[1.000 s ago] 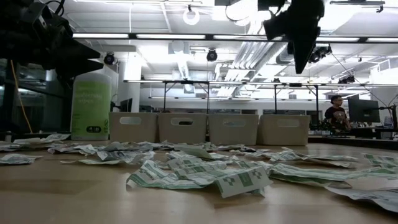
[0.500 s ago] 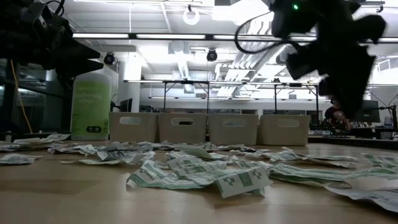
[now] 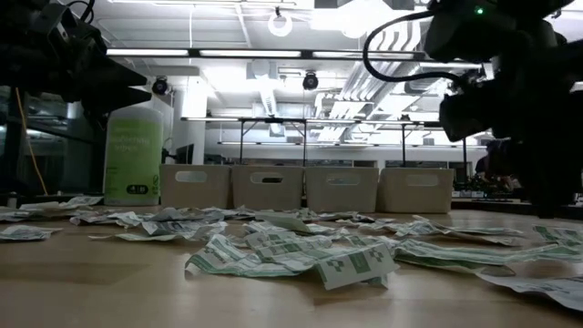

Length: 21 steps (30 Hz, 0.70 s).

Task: Pick & Place First Aid Supplies
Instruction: Put the bandage into the right gray bin

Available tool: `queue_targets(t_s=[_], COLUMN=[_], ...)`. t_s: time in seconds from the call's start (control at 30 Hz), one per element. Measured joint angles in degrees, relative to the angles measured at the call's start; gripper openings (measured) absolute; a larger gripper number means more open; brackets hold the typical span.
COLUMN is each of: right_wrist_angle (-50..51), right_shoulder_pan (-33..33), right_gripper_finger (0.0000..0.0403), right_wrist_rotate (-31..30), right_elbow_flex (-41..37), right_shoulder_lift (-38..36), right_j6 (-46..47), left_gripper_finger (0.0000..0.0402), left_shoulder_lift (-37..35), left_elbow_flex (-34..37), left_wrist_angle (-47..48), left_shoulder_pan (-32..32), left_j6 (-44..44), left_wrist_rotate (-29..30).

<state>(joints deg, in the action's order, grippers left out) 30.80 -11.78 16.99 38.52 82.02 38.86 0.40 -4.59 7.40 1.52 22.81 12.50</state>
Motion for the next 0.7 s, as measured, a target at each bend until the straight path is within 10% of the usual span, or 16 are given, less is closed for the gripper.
queue_targets(t_s=[0.7], right_wrist_angle=[-14.2], right_shoulder_pan=[-6.1], right_gripper_finger=[0.0165], right_wrist_rotate=[-5.3], right_elbow_flex=[-5.7], right_shoulder_lift=[0.1], right_j6=[4.7], left_gripper_finger=[0.0150], left_shoulder_lift=[0.0], left_elbow_flex=[0.0], left_wrist_angle=[0.0], left_shoulder_pan=[0.0], left_j6=[0.0], left_wrist_rotate=[0.0])
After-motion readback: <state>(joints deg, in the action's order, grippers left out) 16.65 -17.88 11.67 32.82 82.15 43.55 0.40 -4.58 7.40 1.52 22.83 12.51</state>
